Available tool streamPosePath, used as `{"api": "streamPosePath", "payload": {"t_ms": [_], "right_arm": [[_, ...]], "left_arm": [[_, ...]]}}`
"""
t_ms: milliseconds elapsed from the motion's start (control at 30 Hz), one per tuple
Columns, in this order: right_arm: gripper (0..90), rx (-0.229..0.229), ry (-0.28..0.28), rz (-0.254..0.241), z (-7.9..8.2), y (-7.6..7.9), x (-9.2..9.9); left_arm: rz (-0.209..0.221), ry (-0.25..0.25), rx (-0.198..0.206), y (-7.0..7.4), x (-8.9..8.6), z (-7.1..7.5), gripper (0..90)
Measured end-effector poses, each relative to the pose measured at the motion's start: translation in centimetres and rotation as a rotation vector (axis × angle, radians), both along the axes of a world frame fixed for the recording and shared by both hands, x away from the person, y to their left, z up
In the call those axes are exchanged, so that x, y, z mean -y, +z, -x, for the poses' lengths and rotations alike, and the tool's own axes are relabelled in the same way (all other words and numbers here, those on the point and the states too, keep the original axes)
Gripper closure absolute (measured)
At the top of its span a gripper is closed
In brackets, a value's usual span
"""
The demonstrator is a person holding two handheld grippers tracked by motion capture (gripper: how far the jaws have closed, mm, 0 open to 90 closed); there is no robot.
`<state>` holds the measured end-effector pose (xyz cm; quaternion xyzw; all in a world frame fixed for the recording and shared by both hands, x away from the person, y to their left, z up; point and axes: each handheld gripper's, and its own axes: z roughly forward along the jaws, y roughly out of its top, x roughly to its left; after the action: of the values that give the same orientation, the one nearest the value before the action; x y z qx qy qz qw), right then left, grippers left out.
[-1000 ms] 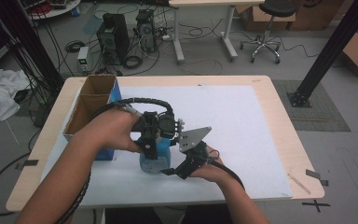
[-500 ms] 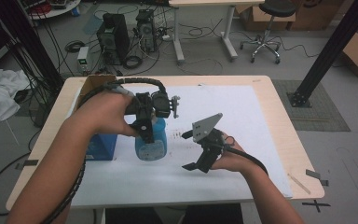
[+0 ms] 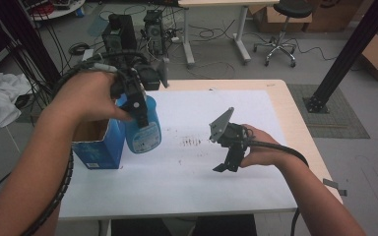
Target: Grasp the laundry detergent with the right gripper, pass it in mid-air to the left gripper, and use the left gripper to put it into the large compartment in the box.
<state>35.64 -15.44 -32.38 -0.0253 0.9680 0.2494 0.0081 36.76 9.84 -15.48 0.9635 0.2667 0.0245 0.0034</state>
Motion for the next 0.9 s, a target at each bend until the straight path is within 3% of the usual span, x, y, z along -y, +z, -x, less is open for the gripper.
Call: {"api": "streamPosePath", "payload": {"t_ms": [133, 300, 367, 600, 767, 900], "right_arm": [[0.0, -0.014, -0.006, 0.076, -0.3, 0.0, 0.5], [0.0, -0.025, -0.008, 0.123, -0.6, -0.1, 1.0], [0.0, -0.019, -0.010, 0.139, -0.7, -0.1, 1.1], [0.0, -0.009, -0.008, 0.157, -0.7, 0.4, 1.7], [0.0, 0.001, -0.006, 0.173, -0.7, 0.7, 1.9], [0.0, 0.006, -0.004, 0.175, -0.6, 0.9, 2.0]], "left_arm": [[-0.002, 0.118, 0.017, 1.5, -1.6, -0.6, 39.1], [-0.012, 0.271, 0.029, 3.1, -3.7, -1.4, 39.1], [-0.004, 0.359, 0.026, 3.7, -4.5, -1.7, 39.1], [0.017, 0.579, 0.028, 6.2, -7.4, -2.5, 39.2], [0.050, 0.728, -0.005, 6.9, -9.2, -3.2, 39.2], [0.041, 0.825, -0.012, 7.2, -10.3, -3.6, 39.3]]}}
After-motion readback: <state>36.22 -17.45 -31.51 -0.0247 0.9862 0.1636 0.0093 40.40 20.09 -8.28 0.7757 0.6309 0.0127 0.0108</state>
